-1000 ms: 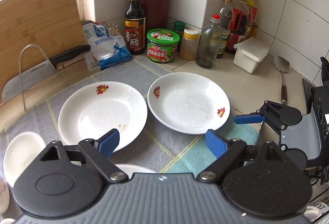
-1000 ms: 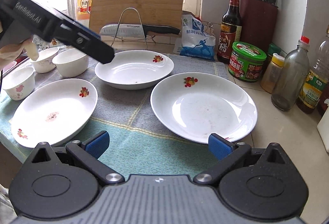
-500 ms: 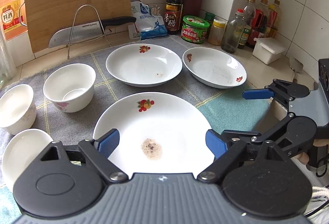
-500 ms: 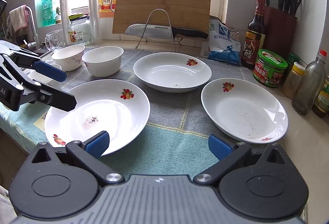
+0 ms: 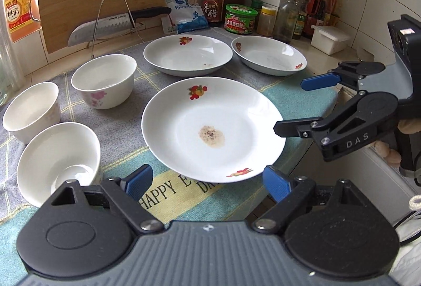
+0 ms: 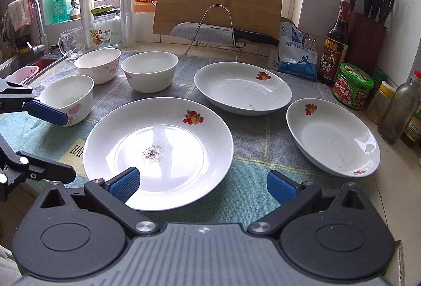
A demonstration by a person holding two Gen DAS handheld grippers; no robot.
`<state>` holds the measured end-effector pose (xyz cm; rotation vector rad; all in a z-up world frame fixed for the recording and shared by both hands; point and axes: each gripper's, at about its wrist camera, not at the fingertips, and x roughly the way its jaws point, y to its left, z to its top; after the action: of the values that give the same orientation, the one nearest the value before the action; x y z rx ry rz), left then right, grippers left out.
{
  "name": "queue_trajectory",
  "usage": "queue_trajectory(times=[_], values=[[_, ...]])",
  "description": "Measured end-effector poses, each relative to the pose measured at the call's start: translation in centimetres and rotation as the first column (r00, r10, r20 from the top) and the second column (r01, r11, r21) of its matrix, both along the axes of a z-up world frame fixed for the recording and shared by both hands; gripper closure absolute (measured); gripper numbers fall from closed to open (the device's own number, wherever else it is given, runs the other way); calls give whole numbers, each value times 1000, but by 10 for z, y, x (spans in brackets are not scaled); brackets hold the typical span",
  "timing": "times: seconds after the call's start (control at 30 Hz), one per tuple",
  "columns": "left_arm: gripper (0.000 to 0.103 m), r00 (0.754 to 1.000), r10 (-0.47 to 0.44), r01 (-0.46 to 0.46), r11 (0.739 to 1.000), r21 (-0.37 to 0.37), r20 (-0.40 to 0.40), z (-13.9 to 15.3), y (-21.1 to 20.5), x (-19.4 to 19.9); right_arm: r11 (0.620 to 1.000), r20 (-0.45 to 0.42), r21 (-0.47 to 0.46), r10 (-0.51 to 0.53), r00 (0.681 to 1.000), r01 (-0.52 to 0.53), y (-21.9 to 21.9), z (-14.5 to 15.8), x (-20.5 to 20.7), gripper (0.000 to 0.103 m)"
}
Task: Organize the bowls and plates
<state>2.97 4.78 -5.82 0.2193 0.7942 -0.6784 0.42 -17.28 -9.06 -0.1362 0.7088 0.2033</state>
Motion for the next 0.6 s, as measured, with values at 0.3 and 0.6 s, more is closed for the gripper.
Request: queue_trajectory(times=[0.3, 0.6], values=[[12, 1000, 18, -19, 999, 47, 22, -40, -14, 5, 999, -64, 33, 30, 998, -28, 1, -9, 25, 0], [0, 999, 33, -36, 997, 71, 33, -52, -25, 18, 988, -146, 102, 127, 981, -113, -13, -21, 64, 0]])
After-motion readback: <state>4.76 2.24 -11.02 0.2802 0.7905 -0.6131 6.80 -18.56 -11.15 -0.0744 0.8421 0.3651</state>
